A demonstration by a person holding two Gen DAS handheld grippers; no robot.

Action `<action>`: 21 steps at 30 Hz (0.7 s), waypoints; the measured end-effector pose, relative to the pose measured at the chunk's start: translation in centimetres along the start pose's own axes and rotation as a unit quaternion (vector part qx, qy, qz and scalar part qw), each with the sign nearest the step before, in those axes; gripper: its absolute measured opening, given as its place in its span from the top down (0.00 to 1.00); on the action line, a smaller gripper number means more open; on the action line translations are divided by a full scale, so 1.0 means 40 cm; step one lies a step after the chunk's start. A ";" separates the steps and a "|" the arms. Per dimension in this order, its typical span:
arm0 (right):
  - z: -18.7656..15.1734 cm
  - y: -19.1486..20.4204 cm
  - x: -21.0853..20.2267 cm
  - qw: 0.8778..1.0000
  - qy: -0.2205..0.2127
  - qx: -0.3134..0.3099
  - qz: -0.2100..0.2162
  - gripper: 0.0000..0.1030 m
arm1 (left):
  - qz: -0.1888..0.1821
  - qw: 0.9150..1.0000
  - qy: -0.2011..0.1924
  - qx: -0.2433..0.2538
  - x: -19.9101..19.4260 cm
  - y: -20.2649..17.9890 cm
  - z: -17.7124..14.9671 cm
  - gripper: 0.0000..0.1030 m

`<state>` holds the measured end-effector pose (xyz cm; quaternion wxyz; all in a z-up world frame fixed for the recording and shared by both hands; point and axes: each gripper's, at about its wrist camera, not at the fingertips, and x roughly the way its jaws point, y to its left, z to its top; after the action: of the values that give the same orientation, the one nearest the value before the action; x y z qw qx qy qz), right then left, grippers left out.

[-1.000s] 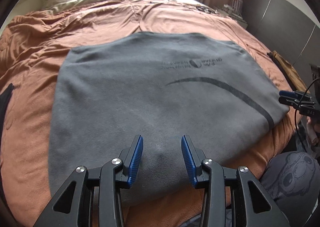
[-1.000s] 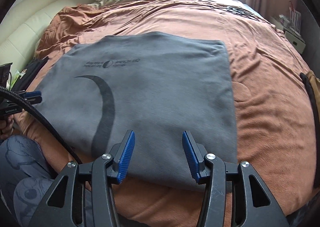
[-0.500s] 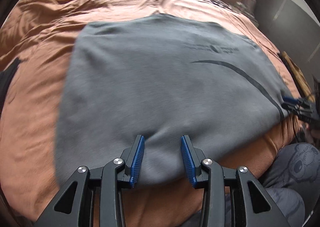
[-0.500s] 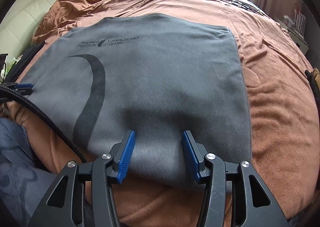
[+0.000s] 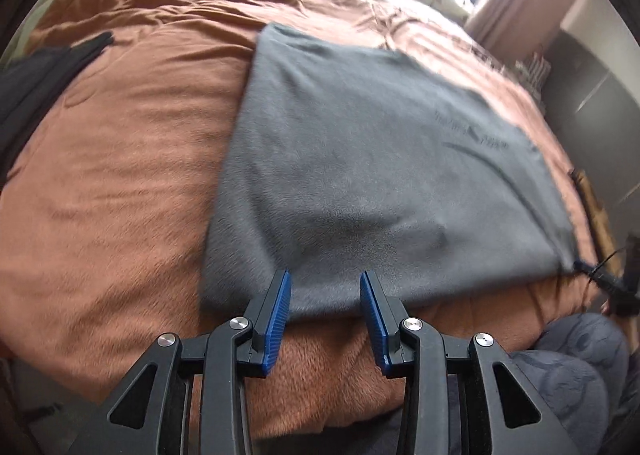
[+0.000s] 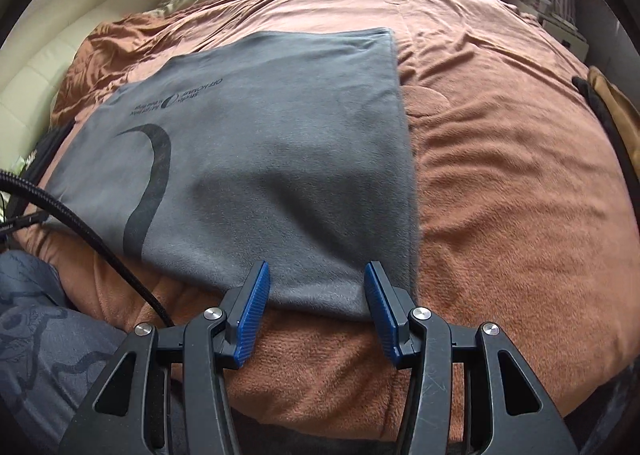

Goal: Fold small clothes

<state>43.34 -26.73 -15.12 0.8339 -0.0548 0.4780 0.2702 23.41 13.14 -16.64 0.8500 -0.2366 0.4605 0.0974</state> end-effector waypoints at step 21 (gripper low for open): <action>-0.123 -0.230 -0.054 0.958 -0.028 0.214 0.189 0.54 | -0.119 0.971 -0.018 -0.207 -0.038 0.186 -0.042 0.53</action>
<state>43.34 -37.13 -17.54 0.7733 0.2235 0.5025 0.3155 18.48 18.86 -18.48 0.7963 -0.4584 0.3835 0.0930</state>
